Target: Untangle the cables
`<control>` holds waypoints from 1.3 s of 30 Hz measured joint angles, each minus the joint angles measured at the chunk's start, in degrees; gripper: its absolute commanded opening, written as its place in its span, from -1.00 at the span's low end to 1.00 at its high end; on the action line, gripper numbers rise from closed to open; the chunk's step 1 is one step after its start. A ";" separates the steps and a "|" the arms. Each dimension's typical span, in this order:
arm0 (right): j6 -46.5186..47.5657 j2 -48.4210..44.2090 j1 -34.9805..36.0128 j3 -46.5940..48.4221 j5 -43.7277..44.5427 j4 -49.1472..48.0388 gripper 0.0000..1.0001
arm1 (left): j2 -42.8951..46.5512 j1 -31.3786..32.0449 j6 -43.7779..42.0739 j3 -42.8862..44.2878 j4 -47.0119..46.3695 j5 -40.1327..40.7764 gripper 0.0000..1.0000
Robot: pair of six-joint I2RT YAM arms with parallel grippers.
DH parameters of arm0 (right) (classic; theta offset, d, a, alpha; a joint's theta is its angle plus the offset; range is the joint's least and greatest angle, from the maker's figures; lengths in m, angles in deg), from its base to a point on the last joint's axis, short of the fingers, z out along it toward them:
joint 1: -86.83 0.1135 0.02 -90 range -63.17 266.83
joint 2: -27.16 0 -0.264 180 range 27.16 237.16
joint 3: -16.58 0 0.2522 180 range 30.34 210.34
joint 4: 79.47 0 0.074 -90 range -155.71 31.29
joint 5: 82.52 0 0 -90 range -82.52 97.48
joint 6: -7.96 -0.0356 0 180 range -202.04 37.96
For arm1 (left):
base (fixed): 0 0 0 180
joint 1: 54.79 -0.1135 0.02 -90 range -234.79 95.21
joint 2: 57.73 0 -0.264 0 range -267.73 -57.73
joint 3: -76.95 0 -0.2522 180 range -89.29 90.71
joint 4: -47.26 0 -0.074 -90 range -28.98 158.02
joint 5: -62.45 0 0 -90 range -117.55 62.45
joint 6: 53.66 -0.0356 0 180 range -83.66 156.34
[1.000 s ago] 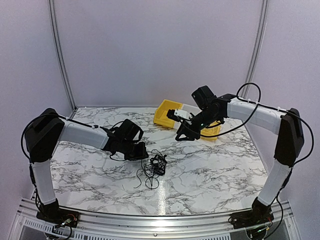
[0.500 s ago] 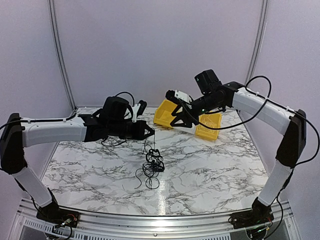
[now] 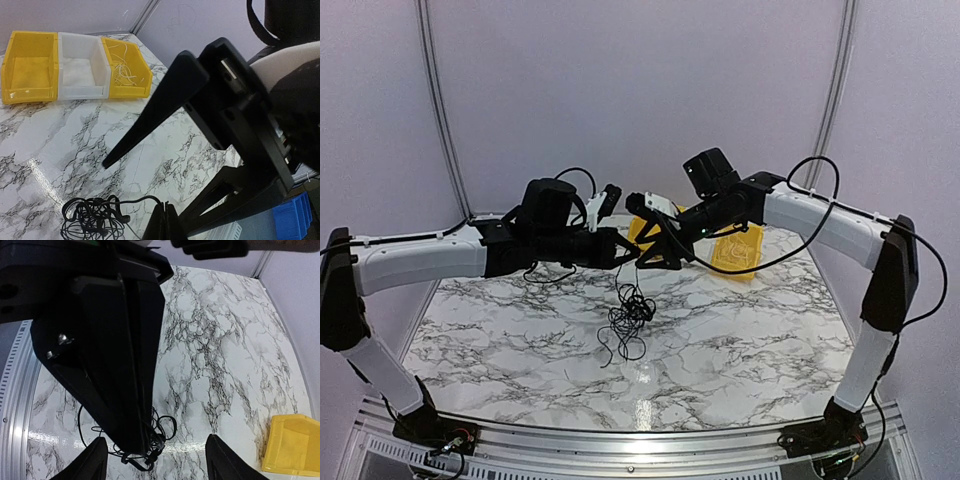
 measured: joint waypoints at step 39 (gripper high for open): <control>-12.57 1.66 0.55 14.10 -0.76 -0.31 -1.00 | -12.70 1.07 3.32 0.66 -11.47 17.44 -0.14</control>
